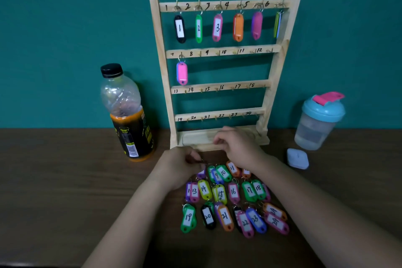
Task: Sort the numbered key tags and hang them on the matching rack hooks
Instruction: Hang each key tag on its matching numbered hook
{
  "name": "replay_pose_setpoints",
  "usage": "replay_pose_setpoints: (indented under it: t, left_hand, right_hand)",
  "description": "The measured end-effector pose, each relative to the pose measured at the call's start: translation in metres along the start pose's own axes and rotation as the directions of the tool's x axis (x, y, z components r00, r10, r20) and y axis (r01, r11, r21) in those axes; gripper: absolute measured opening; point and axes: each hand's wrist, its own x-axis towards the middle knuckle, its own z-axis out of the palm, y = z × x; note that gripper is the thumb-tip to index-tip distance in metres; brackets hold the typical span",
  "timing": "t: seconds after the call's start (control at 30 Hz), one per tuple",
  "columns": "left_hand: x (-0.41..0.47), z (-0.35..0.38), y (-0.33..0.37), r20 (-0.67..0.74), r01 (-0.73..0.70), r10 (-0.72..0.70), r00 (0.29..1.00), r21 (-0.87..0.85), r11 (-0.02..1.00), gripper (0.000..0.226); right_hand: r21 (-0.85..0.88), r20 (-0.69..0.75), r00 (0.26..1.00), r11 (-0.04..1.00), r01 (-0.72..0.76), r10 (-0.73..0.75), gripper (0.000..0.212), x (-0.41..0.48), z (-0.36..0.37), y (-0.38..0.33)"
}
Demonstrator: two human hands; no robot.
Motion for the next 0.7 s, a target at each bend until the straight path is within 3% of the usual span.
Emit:
replay_pose_setpoints:
  t: [0.3,0.7]
  left_hand:
    - [-0.001,0.016,0.005,-0.115,0.013,-0.008,0.993,0.039,0.999,0.014]
    - [-0.01,0.015,0.007,-0.149,0.001,0.008,0.989,0.061,0.998,0.008]
  right_hand:
    - [0.046,-0.024,1.0,0.999,0.017,-0.015,0.017,-0.019,0.01,-0.004]
    - [0.041,-0.046,0.999,0.999,-0.01,0.011,0.021,-0.037,0.005,-0.013]
